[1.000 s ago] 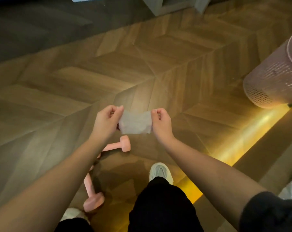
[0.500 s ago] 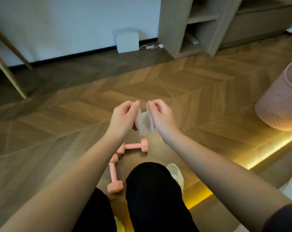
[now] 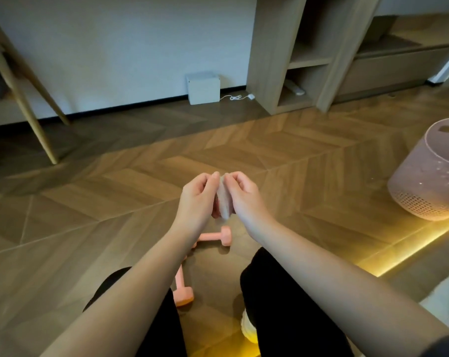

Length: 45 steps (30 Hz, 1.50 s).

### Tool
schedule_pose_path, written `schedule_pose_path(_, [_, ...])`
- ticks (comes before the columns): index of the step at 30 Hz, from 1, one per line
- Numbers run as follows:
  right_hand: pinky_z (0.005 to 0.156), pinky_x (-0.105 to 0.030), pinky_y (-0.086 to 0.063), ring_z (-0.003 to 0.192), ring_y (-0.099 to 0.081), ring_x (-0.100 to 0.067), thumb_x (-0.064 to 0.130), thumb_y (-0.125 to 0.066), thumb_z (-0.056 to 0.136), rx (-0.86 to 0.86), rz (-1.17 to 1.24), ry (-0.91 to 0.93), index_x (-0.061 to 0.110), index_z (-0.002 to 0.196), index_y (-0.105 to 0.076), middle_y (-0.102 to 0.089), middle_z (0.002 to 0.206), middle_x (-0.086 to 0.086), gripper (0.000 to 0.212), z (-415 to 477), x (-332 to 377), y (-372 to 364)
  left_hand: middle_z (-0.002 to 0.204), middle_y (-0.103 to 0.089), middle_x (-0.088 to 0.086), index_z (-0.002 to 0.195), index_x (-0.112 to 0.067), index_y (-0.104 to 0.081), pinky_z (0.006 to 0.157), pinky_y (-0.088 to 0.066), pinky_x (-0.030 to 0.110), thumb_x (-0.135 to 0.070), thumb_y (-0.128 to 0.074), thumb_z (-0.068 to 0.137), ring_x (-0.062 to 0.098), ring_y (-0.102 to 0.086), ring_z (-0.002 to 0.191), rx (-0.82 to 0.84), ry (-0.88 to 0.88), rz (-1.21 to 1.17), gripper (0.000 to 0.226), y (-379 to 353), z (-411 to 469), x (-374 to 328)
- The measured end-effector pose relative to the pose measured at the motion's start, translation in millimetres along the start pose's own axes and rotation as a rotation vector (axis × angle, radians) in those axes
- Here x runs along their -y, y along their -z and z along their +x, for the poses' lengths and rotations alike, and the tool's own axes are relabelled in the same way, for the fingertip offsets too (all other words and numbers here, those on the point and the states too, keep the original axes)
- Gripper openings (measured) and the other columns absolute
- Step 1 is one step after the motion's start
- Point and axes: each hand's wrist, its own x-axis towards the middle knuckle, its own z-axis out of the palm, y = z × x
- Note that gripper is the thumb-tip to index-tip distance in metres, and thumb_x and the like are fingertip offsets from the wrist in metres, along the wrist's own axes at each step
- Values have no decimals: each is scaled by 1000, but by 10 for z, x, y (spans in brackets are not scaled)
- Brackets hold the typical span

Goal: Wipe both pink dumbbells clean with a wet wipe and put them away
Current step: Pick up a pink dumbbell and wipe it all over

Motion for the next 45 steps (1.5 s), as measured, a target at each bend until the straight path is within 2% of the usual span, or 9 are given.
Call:
schedule_pose_path(12, [78, -45, -54, 86, -65, -27, 52, -59, 86, 246, 118, -288, 19, 95, -59, -69, 95, -11, 34, 560, -362, -234, 59, -49, 4, 96, -3, -74, 49, -39, 23, -25, -34, 107, 13, -45, 48, 101, 303, -80, 47, 443, 450, 423])
schedule_pose_path(18, [78, -40, -54, 83, -67, -17, 1, -55, 96, 384, 237, -257, 17, 115, -53, -70, 92, -4, 25, 736, -518, -281, 60, -48, 1, 90, -5, -68, 48, -36, 25, -20, -40, 103, 14, -43, 49, -17, 422, -208, 35, 676, 598, 550])
schedule_pose_path(21, [73, -33, -54, 76, -66, -12, -3, -51, 97, 433, 257, -225, 18, 119, -52, -70, 81, 3, 30, 719, -479, -282, 88, -61, 8, 102, -5, -60, 67, -51, 33, -20, -52, 99, 20, -60, 74, -103, 568, -210, 18, 734, 592, 644])
schedule_pose_path(25, [69, -31, -53, 76, -64, -16, 4, -57, 91, 477, 231, -197, 19, 122, -52, -67, 83, -2, 34, 710, -413, -256, 117, -64, 20, 123, -2, -58, 103, -42, 45, -45, -43, 101, 28, -60, 95, 234, 859, -425, 51, 748, 546, 657])
schedule_pose_path(30, [66, -27, -51, 68, -59, -15, 4, -54, 96, 436, -1, -211, 21, 127, -51, -67, 74, 5, 35, 749, -350, -163, 85, -55, 10, 107, -6, -65, 60, -44, 27, -32, -51, 100, 20, -49, 69, 80, 664, -370, 31, 739, 576, 648])
schedule_pose_path(35, [93, -39, -56, 84, -67, -20, 10, -65, 92, 378, -195, -351, 13, 116, -63, -72, 79, 2, 24, 866, -465, -191, 74, -59, 5, 81, -8, -61, 66, -51, 30, -18, -58, 97, 16, -54, 69, -193, 286, 4, 19, 746, 574, 750])
schedule_pose_path(38, [94, -38, -55, 82, -66, -20, 6, -68, 90, 362, -91, -512, 9, 99, -66, -71, 81, -3, 9, 963, -575, -289, 69, -58, -1, 80, -16, -56, 56, -42, 19, -21, -55, 98, 12, -50, 64, -275, 128, 213, 19, 715, 564, 817])
schedule_pose_path(42, [85, -38, -57, 80, -67, -22, 2, -59, 94, 291, 265, -674, 4, 103, -62, -70, 91, -12, 9, 1188, -776, -477, 75, -63, 6, 85, -17, -52, 53, -53, 38, -22, -50, 101, 19, -57, 67, -262, 89, 210, 17, 717, 783, 1032])
schedule_pose_path(45, [77, -31, -55, 84, -67, -21, 10, -55, 98, 244, 417, -653, 3, 115, -58, -69, 99, -12, 18, 1371, -1033, -594, 75, -59, -1, 87, -15, -52, 54, -45, 20, -22, -49, 101, 13, -52, 67, -229, 123, 241, 17, 692, 1033, 1298])
